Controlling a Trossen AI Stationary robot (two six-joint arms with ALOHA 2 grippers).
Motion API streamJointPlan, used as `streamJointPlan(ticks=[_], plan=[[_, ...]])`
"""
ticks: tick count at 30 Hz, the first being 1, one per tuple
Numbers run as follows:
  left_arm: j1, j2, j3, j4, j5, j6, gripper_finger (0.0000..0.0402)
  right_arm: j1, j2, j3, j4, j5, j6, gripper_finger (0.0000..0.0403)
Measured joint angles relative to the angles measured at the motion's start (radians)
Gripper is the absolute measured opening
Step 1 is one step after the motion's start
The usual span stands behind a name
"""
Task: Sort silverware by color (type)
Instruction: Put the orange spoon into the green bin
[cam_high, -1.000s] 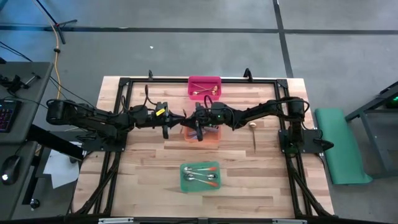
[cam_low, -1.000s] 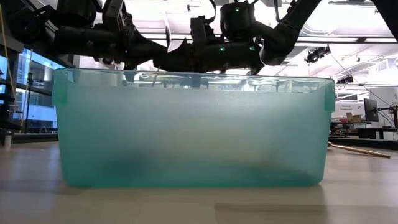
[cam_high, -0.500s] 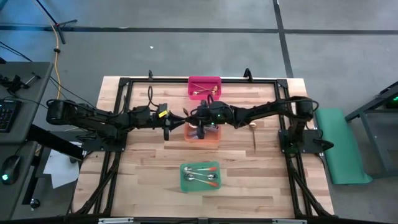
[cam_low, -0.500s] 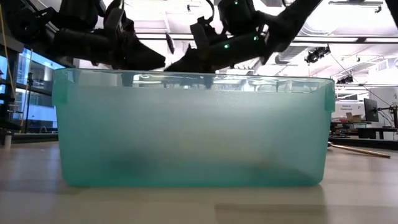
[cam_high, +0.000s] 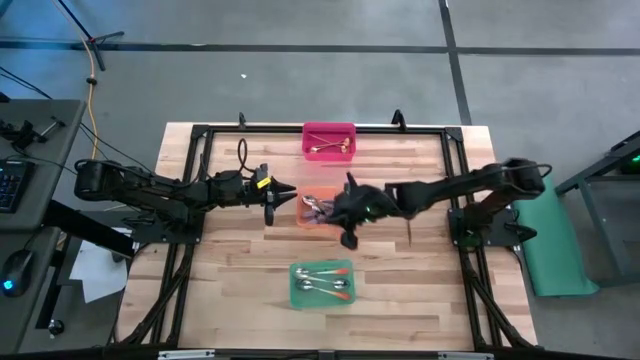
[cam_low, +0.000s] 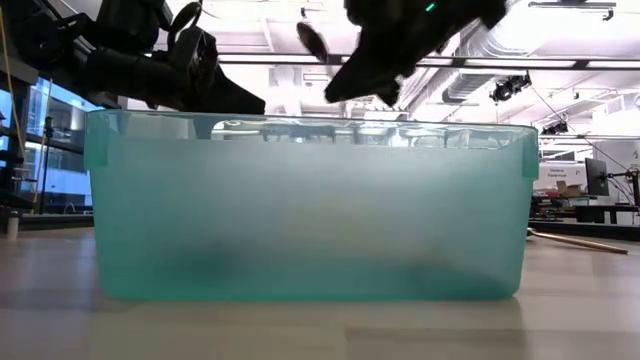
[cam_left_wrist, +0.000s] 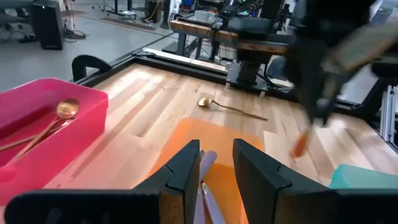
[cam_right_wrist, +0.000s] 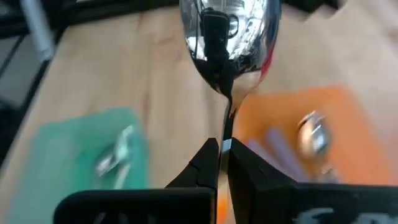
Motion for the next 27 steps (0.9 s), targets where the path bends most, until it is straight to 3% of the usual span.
streamJointPlan(ticks=[5,12,22,27], plan=[[0.0,0.0,0.0,-0.001,-0.001,0.015,0.009,0.115,-0.002,0.05,-0.15,-0.006,0.088,0.0],[0.001,0.0,-0.001,-0.001,-0.009,0.032,0.009,0.227,0.071,0.167,-0.23,-0.01,0.115,0.0],[0.001,0.0,-0.001,-0.008,-0.012,0.032,0.009,0.248,0.236,0.246,-0.243,-0.139,0.224,0.0],[0.001,0.0,-0.001,-0.008,-0.012,0.049,0.009,0.237,0.287,0.281,-0.287,-0.152,0.248,0.0]])
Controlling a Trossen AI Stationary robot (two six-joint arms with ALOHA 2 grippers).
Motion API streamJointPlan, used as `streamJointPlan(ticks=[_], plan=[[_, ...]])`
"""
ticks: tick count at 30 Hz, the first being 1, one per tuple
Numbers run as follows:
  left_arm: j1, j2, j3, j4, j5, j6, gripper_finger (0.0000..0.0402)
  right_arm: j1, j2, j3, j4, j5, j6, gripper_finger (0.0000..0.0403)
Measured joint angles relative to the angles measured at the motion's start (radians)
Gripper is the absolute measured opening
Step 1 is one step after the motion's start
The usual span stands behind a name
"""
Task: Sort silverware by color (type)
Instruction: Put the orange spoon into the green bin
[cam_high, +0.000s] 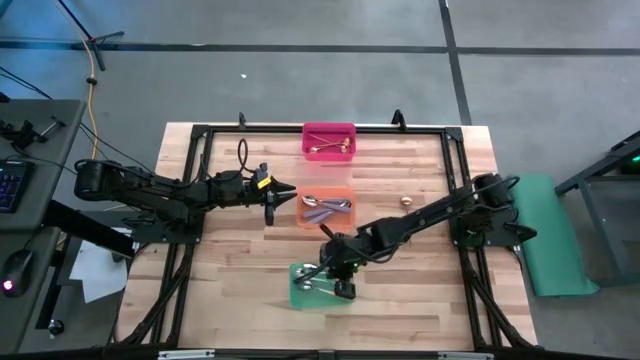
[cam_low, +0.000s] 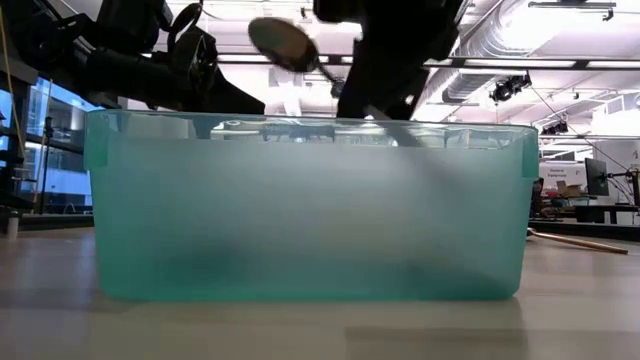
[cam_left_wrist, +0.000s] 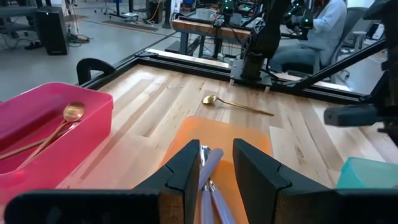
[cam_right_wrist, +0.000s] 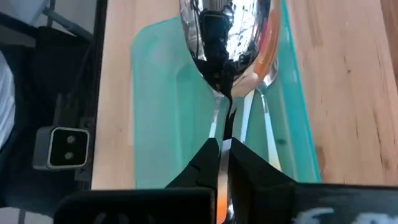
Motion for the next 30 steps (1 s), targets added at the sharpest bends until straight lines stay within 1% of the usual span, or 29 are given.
streamJointPlan(ticks=[3,8,14,20,30], plan=[[0.0,0.0,0.0,0.0,0.0,0.009,0.009,-0.014,0.019,0.001,-0.002,-0.034,0.008,0.0],[0.0,0.0,0.0,0.0,0.0,0.019,0.009,-0.041,0.046,0.001,-0.021,-0.052,0.016,0.0],[0.0,0.0,0.0,-0.001,0.0,0.035,0.009,-0.055,0.055,0.001,-0.032,-0.099,0.004,0.0],[0.0,0.0,0.0,-0.01,-0.02,0.043,0.009,-0.06,0.055,0.001,-0.046,-0.135,0.045,0.0],[0.0,0.0,0.0,-0.024,-0.023,0.034,0.009,-0.06,0.055,0.001,-0.104,-0.15,0.095,0.0001]])
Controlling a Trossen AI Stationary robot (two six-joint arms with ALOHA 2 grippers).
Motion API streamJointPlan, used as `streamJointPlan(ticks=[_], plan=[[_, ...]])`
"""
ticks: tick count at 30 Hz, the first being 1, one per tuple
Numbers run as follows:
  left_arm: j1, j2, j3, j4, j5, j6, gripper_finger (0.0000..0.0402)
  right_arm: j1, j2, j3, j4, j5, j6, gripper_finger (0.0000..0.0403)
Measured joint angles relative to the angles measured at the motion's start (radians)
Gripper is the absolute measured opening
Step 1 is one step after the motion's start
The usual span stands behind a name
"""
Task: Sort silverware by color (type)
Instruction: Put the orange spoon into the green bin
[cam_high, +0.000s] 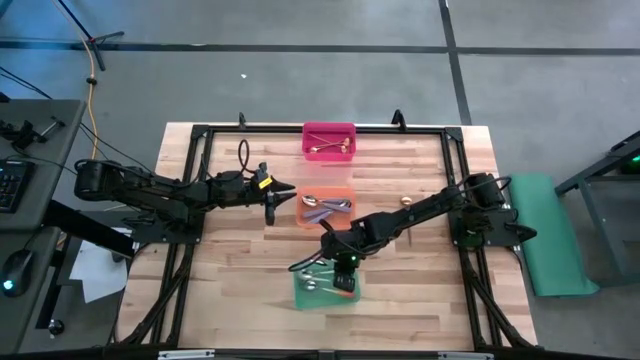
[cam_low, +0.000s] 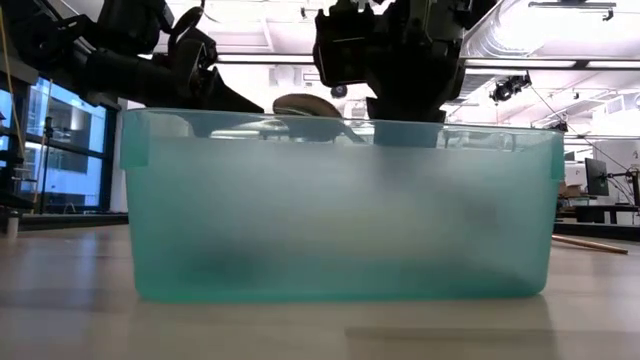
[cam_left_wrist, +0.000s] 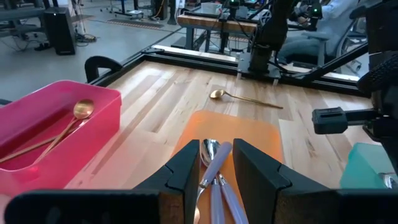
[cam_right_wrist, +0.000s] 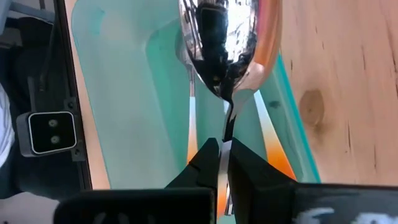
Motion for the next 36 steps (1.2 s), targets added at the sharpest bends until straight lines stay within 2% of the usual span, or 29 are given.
streamJointPlan(ticks=[4,11,14,19,23,27,30,33,36], plan=[[0.0,0.0,0.0,0.0,-0.015,0.0,0.009,0.0,0.0,0.0,0.007,0.004,0.001,0.0018],[0.0,0.0,0.0,0.0,-0.017,0.001,0.009,-0.002,0.0,0.0,0.011,0.023,-0.012,0.009],[0.0,0.0,0.0,0.0,-0.017,0.001,0.009,-0.002,-0.006,0.0,0.004,0.024,-0.029,0.0103],[0.0,0.0,0.0,0.0,-0.017,0.001,0.009,-0.002,-0.014,0.024,-0.002,0.052,-0.084,0.0087],[0.0,0.0,0.0,-0.003,-0.017,0.016,0.009,-0.007,-0.013,0.025,0.04,0.104,-0.118,0.0045],[0.0,0.0,0.0,-0.016,-0.017,0.018,0.009,-0.023,-0.015,0.025,0.038,0.18,-0.08,0.0008],[0.0,0.0,0.0,-0.035,-0.017,0.026,0.009,-0.035,-0.019,0.039,0.036,0.192,-0.072,0.0013],[0.0,0.0,0.0,-0.049,-0.017,0.029,0.009,-0.048,-0.021,0.046,0.038,0.252,-0.064,0.0035],[0.0,0.0,0.0,-0.051,-0.017,0.035,0.009,-0.076,-0.009,0.046,0.039,0.238,-0.072,0.0046]])
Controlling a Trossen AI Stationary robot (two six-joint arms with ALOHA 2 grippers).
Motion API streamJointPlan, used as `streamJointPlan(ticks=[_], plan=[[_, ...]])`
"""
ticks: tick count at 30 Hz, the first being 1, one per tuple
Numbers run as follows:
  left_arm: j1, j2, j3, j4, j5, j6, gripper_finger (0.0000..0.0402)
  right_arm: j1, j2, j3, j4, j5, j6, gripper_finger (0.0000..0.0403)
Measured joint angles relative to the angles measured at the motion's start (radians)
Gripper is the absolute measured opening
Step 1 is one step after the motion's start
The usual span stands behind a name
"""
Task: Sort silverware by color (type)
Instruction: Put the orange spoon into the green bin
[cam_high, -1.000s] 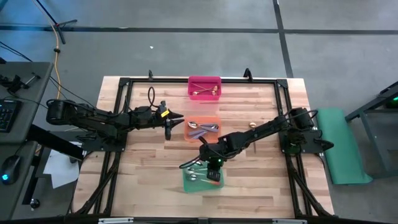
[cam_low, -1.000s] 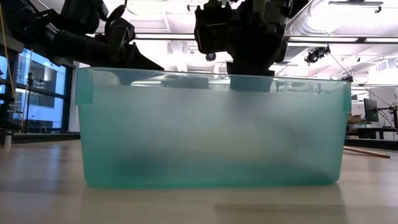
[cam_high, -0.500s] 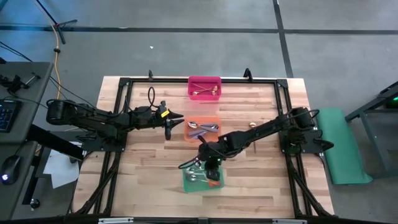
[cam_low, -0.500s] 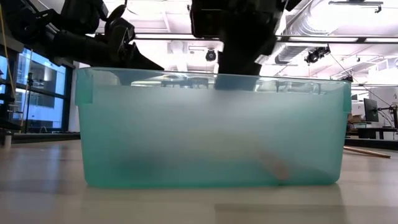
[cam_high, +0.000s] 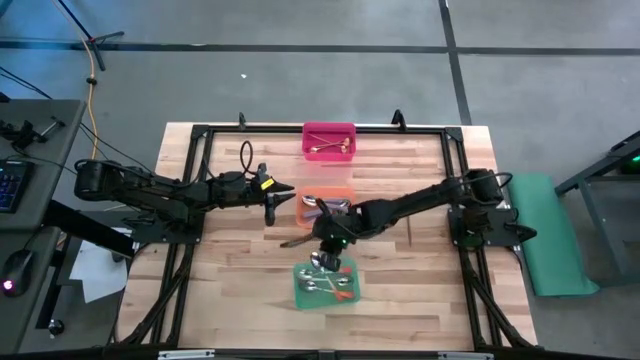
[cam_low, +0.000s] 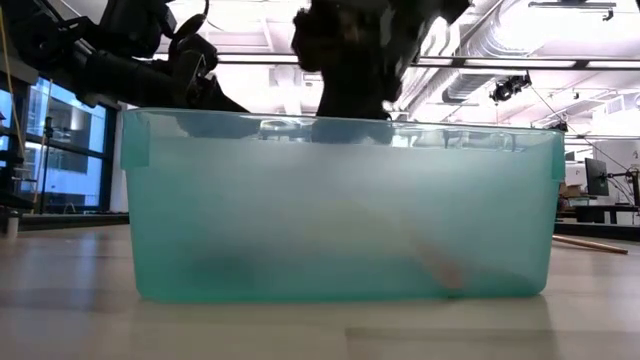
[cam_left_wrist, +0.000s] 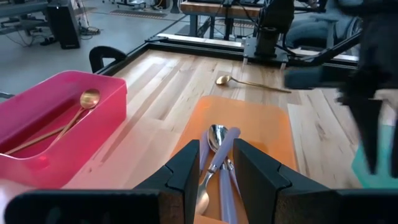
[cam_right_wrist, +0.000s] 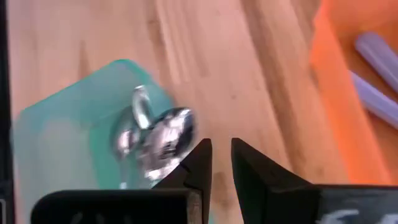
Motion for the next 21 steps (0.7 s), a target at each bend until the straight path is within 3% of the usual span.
streamJointPlan(ticks=[6,15,17,21], plan=[[0.0,0.0,0.0,0.0,-0.002,0.02,0.009,-0.023,0.051,0.0,0.073,-0.157,-0.032,0.0023],[0.0,0.0,0.0,0.0,-0.005,0.027,0.009,0.002,0.048,0.038,0.141,-0.286,-0.089,0.0002],[0.0,0.0,0.0,0.0,-0.005,0.027,0.009,0.013,0.048,0.045,0.132,-0.282,-0.086,0.0001],[0.0,0.0,0.0,0.0,-0.005,0.027,0.009,0.025,0.048,0.07,0.008,-0.164,-0.057,0.0]])
